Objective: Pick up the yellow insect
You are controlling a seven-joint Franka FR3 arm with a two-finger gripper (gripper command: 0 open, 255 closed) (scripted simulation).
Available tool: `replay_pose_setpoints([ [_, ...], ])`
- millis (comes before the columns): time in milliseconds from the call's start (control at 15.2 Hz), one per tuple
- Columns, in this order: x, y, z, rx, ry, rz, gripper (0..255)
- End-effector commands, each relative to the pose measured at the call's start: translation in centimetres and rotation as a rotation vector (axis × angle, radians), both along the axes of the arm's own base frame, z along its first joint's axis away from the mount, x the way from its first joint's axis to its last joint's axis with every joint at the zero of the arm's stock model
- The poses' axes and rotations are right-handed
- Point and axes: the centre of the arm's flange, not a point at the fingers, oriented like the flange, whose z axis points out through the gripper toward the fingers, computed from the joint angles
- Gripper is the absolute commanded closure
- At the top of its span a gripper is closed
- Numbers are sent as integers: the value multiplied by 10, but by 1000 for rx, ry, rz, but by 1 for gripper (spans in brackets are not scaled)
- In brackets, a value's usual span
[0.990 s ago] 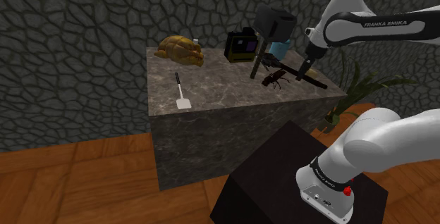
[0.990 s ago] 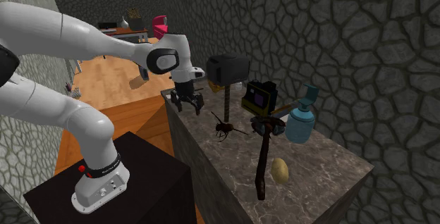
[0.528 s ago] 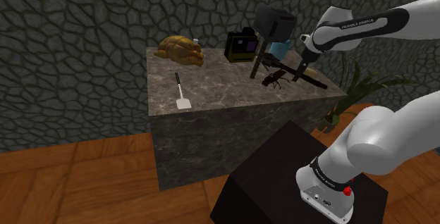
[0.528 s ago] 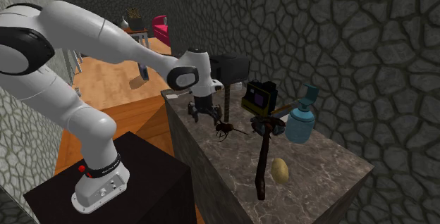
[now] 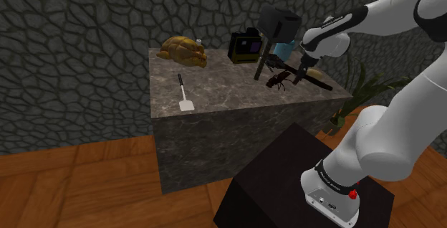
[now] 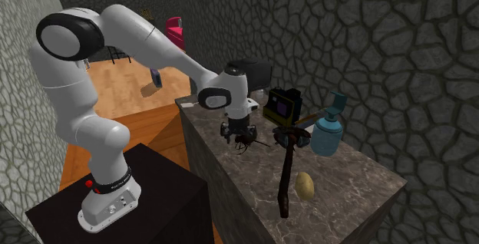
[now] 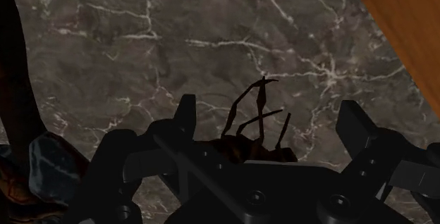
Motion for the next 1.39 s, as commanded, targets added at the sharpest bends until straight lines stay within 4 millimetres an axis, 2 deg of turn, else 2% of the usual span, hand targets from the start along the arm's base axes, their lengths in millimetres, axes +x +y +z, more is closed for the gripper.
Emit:
replay_pose_setpoints([
  [0, 0, -2, -11, -1, -2, 1, 0],
  [198, 0, -2, -27, -1, -2, 1, 0],
  [330, 0, -2, -30, -1, -2, 1, 0],
  [396, 0, -1, -30, -1, -2, 1, 255],
  [990, 0, -2, -30, -1, -2, 1, 255],
  [1320, 0, -2, -3, -1, -2, 1, 255],
])
